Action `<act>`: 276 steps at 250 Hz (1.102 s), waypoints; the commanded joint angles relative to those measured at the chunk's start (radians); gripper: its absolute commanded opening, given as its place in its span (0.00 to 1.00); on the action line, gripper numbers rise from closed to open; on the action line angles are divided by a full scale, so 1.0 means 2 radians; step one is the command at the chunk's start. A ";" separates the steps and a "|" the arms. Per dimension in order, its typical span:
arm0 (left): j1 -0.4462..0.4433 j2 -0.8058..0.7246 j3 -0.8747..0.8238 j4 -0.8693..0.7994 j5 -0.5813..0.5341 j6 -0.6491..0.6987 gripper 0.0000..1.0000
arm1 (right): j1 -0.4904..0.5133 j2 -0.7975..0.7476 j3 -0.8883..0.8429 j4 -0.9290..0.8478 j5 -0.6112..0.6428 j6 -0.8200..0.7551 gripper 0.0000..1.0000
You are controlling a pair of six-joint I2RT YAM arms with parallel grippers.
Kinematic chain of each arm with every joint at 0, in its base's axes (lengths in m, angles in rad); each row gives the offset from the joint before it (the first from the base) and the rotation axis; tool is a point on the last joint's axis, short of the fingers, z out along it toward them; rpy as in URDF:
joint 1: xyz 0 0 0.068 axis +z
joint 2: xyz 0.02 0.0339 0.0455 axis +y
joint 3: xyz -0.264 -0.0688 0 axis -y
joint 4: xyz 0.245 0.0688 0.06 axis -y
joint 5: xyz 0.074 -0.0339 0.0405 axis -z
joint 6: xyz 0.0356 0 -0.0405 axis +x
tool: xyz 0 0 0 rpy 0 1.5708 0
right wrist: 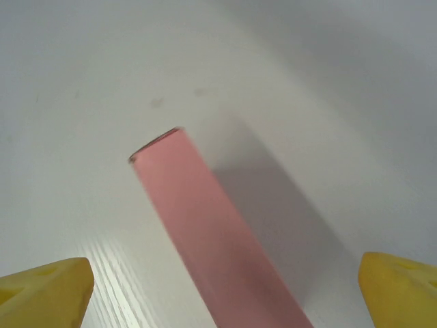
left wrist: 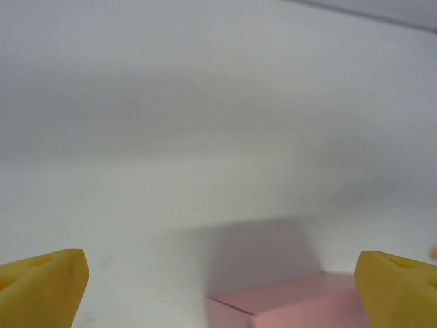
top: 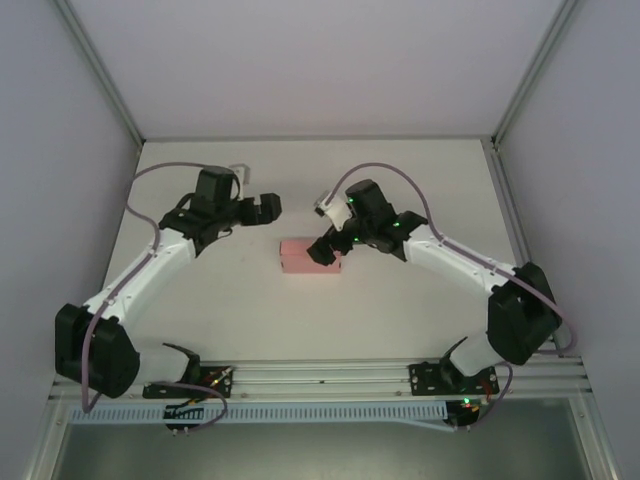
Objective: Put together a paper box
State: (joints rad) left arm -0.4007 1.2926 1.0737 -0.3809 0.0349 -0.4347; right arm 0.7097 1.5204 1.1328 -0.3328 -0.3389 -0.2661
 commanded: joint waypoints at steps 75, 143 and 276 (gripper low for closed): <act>0.055 -0.076 -0.065 -0.016 -0.116 0.007 1.00 | 0.024 0.176 0.155 -0.173 0.055 -0.264 0.92; 0.057 -0.078 -0.063 -0.020 -0.117 0.010 1.00 | 0.046 0.214 0.181 -0.181 0.138 -0.274 0.33; 0.057 -0.095 -0.077 -0.006 -0.147 0.007 1.00 | 0.062 0.112 -0.103 0.304 0.364 -0.419 0.43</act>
State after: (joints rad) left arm -0.2943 1.1286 0.9428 -0.4046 -0.2188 -0.4347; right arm 0.8330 1.7515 1.0000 0.0265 0.3420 -1.0119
